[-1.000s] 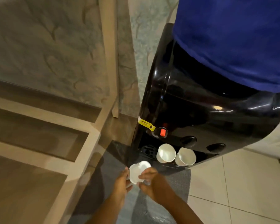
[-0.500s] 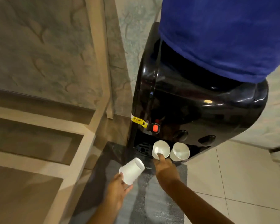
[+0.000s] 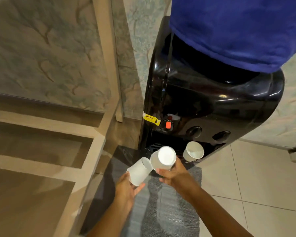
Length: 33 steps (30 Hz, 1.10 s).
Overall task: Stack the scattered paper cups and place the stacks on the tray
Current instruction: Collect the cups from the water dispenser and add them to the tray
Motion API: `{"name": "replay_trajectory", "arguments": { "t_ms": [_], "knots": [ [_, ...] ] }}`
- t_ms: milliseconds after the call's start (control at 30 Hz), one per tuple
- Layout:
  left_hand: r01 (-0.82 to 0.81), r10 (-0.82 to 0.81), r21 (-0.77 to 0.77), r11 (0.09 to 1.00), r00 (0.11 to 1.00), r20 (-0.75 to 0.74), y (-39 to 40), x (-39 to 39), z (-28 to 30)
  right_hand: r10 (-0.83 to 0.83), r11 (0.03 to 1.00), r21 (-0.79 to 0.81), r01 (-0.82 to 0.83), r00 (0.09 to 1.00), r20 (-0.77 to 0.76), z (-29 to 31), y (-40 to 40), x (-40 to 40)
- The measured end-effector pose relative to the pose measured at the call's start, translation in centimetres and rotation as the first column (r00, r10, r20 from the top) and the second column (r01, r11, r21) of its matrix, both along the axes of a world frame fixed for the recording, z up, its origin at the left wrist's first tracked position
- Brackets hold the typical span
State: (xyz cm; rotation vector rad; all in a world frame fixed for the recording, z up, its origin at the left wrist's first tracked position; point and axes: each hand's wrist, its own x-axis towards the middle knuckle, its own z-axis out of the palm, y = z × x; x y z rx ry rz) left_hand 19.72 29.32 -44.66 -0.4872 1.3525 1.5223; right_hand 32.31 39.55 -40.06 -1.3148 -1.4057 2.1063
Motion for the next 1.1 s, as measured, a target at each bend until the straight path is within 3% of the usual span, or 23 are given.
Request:
{"name": "replay_trajectory", "arguments": {
  "t_ms": [67, 300, 500, 667, 700, 800, 867, 1000, 1100],
  "knots": [
    [0.035, -0.035, 0.018, 0.999, 0.999, 0.008, 0.2, 0.3, 0.2, 0.048, 0.995, -0.084, -0.045, 0.998, 0.033, -0.3, -0.4, 0.0],
    [0.093, -0.099, 0.128, 0.987, 0.994, 0.038, 0.4, 1.7, 0.4, 0.076, 0.956, 0.246, -0.158, 0.947, 0.313, -1.9, -1.2, -1.0],
    [0.107, -0.126, 0.181, 0.978, 0.987, 0.097, 1.3, 2.2, 0.7, 0.141, 0.917, 0.249, -0.312, 0.837, 0.528, -3.1, -2.8, -1.0],
    [0.132, -0.138, 0.138, 0.982, 0.99, 0.037, 1.7, 2.3, 1.2, 0.231, 0.901, 0.2, -0.386, 0.815, 0.532, -3.8, -2.9, -0.6],
    [0.093, -0.097, 0.115, 0.989, 0.995, 0.032, 1.8, 2.1, 1.3, 0.212, 0.862, 0.255, -0.439, 0.768, 0.605, -3.7, -2.3, -0.3],
    [-0.021, 0.019, 0.08, 0.997, 0.999, 0.03, 2.4, 1.3, 1.6, -0.068, 0.593, 0.529, -0.607, 0.617, 0.784, -3.5, -0.3, 1.3],
    [-0.037, 0.034, 0.102, 0.994, 0.999, 0.03, 2.6, 0.9, 1.9, -0.185, 0.538, 0.548, -0.64, 0.544, 0.818, -3.6, 1.4, 2.3],
    [-0.058, 0.053, 0.108, 0.992, 0.997, 0.052, 2.8, 1.0, 2.2, -0.176, 0.651, 0.394, -0.649, 0.376, 0.91, -3.7, 4.4, 4.1],
    [-0.043, 0.038, 0.122, 0.992, 0.998, 0.039, 2.9, 0.9, 2.4, -0.094, 0.719, 0.332, -0.61, 0.389, 0.917, -3.3, 5.4, 4.8]
  ]
}}
